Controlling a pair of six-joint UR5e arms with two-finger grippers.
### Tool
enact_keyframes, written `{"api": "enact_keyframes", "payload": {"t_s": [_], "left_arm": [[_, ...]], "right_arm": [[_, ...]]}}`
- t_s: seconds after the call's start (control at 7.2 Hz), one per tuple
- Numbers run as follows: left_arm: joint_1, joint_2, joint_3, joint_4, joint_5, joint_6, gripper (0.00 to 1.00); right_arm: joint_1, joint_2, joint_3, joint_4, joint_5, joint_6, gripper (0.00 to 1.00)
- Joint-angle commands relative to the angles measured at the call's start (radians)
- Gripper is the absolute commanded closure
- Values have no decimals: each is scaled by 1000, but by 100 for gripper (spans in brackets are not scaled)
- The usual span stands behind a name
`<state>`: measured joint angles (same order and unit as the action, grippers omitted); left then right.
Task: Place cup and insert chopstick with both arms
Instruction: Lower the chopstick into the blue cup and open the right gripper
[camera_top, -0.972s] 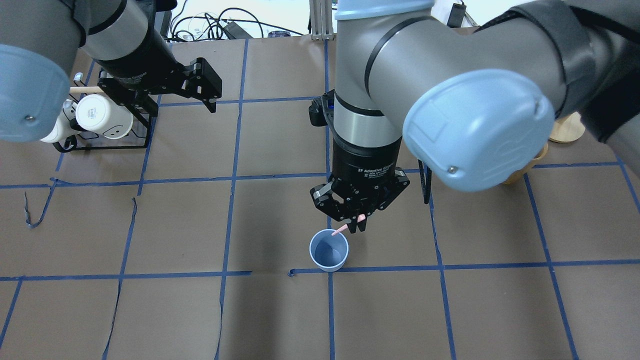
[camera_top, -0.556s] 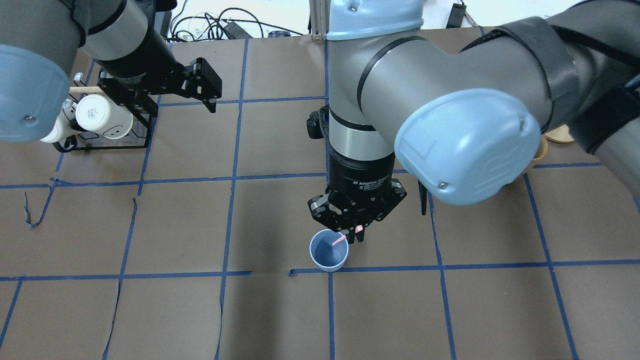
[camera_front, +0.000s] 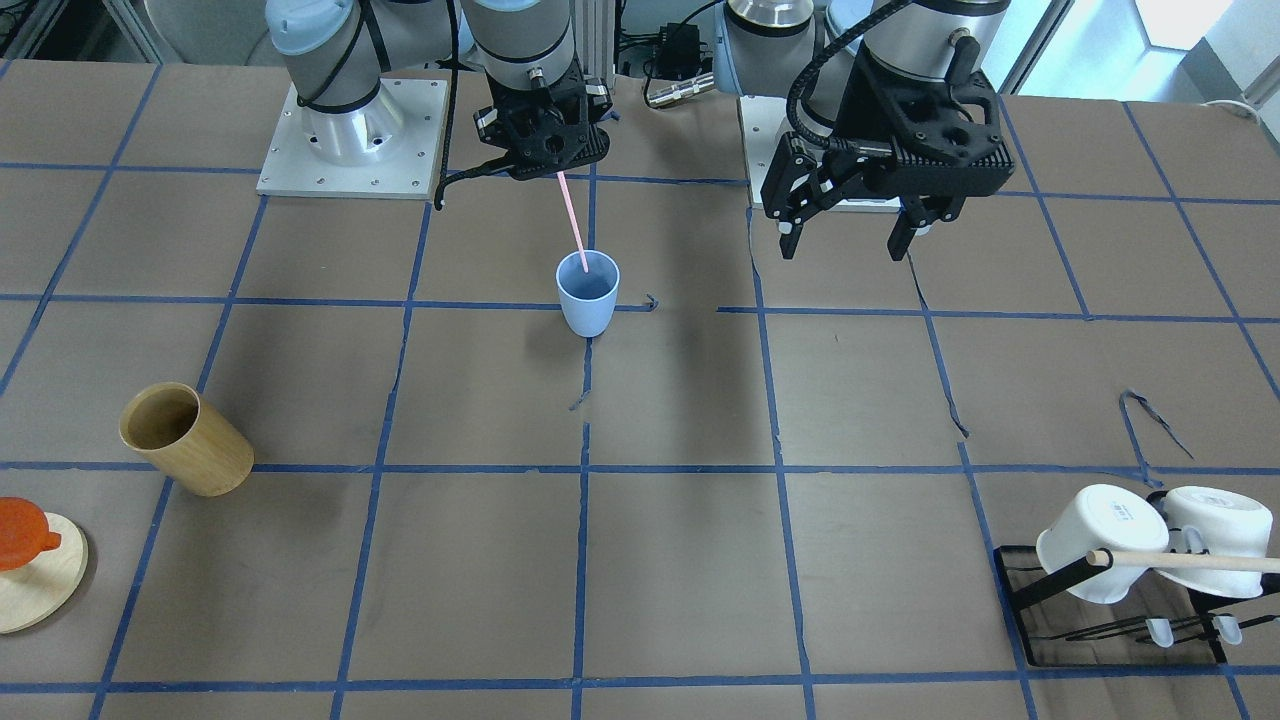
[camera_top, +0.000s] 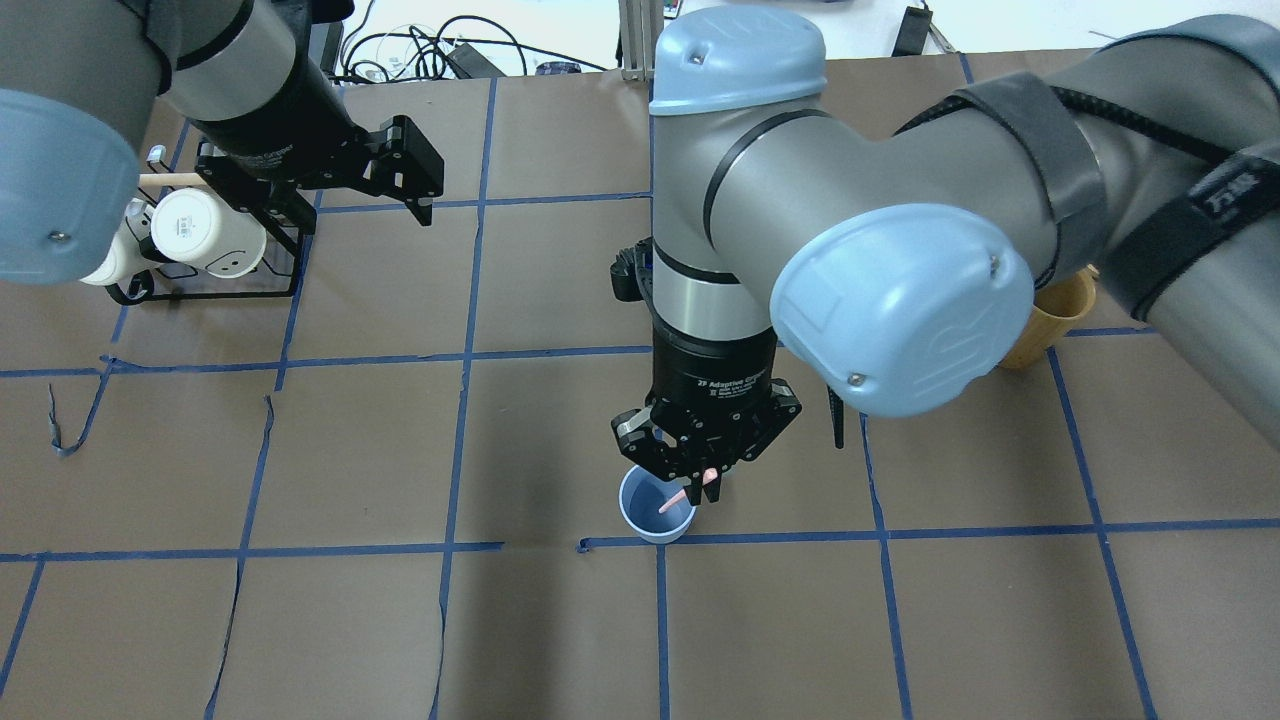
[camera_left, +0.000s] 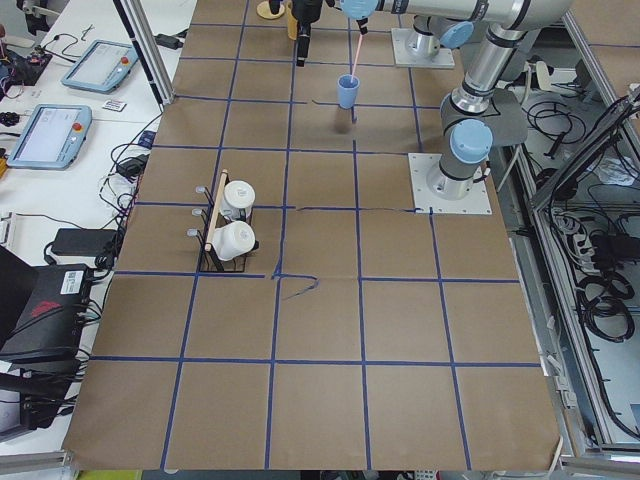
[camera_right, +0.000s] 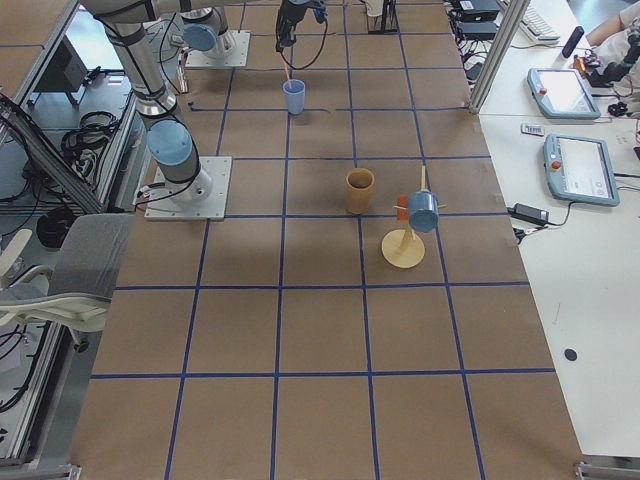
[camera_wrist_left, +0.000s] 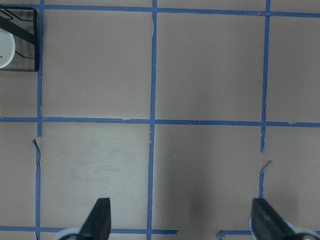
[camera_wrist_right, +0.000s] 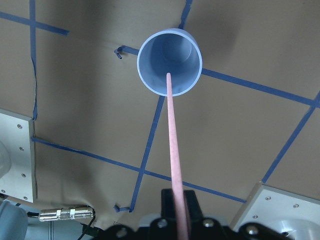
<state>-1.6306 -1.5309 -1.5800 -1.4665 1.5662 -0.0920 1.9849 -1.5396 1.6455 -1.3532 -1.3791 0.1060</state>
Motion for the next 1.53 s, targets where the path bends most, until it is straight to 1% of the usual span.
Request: {"api": "enact_keyframes", "payload": {"t_s": [0.0,0.14,0.56,0.69,0.83,0.97,1.11,1.25,1.39], "left_arm": [[0,0,0,0,0,0,0],[0,0,0,0,0,0,0],[0,0,0,0,0,0,0],[0,0,0,0,0,0,0],[0,0,0,0,0,0,0],[0,0,0,0,0,0,0],[0,0,0,0,0,0,0],[0,0,0,0,0,0,0],[0,0,0,0,0,0,0]], "right_arm": [[2,33,37,-116,3,11,100],[2,45,49,-124,3,11,100],[3,55,146,-231,0,-3,100],[11,55,148,-250,0,7,90],[15,52,148,-251,2,11,78],[17,53,149,-263,-1,9,22],[17,55,146,-309,-8,12,8],[8,49,136,-328,-15,5,0],[-6,47,88,-317,-20,1,0]]}}
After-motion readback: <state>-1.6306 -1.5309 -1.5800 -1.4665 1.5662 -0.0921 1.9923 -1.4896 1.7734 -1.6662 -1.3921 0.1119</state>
